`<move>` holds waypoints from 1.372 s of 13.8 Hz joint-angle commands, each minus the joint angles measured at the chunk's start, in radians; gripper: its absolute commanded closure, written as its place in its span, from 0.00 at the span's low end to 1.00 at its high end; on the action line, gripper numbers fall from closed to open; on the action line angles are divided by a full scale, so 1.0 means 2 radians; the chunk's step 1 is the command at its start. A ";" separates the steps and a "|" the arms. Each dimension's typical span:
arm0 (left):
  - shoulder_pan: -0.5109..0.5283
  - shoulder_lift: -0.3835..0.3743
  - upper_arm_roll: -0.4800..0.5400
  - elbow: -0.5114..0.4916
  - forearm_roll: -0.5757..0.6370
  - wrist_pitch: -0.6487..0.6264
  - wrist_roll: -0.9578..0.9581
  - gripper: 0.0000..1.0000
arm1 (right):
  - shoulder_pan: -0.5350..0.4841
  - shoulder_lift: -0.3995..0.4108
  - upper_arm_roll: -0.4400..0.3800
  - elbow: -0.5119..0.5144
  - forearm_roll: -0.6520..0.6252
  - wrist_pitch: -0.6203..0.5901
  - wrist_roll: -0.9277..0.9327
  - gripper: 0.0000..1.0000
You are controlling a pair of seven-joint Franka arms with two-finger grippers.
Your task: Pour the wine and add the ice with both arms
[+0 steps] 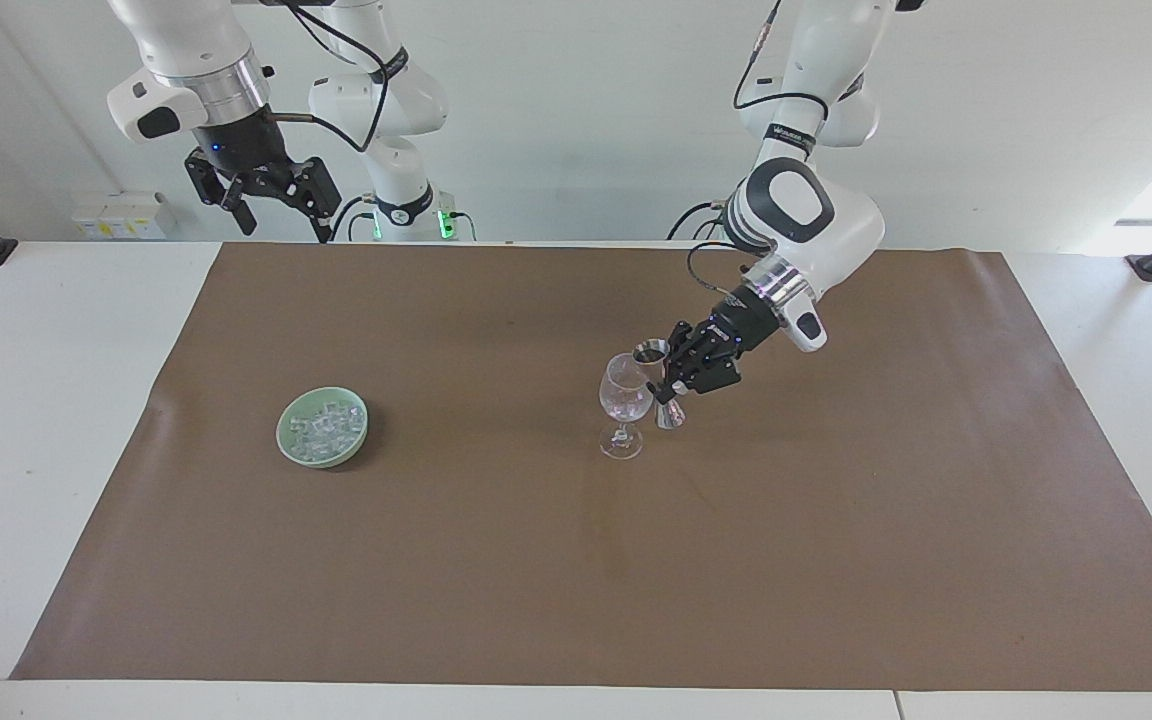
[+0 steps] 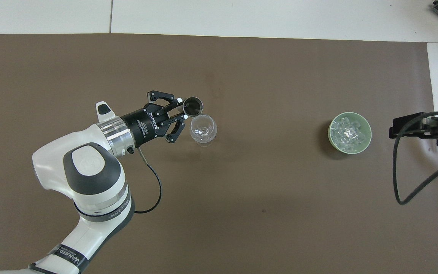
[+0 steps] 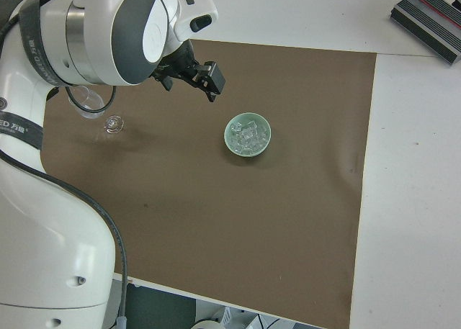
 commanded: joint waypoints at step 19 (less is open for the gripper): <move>-0.035 -0.020 0.009 -0.018 -0.015 0.051 0.090 1.00 | 0.000 -0.010 0.001 -0.012 -0.005 0.006 0.000 0.00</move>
